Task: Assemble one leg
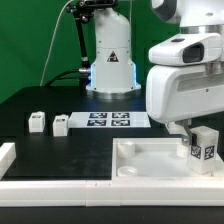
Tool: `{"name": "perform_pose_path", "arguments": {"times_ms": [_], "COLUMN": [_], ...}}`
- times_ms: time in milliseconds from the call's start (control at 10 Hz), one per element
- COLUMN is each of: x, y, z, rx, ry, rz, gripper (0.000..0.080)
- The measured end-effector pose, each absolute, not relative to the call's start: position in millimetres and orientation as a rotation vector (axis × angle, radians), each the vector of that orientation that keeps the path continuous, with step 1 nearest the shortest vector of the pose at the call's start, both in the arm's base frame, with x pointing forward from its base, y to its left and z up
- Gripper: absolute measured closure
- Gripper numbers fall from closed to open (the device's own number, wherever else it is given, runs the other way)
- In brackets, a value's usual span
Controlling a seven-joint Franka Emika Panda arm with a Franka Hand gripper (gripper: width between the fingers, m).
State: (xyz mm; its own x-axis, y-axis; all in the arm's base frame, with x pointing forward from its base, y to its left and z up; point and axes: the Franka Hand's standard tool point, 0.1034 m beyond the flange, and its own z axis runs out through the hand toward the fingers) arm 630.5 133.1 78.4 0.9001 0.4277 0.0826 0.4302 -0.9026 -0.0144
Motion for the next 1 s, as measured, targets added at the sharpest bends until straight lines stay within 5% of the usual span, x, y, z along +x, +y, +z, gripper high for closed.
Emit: {"name": "perform_pose_path", "arguments": {"times_ms": [200, 300, 400, 600, 1000], "x": [630.6, 631.4, 631.5, 631.7, 625.4], "y": [132.6, 129.3, 128.1, 126.8, 119.1], "z": [78.2, 78.1, 77.7, 77.5, 74.9], "rx": [-3.031, -3.036, -3.037, -3.049, -3.025], "ry": [-0.683, -0.678, -0.676, -0.617, 0.335], "rz": [-0.120, -0.121, -0.120, -0.119, -0.229], "gripper": [0.0415, 0.0415, 0.0501, 0.0504, 0.0506]}}
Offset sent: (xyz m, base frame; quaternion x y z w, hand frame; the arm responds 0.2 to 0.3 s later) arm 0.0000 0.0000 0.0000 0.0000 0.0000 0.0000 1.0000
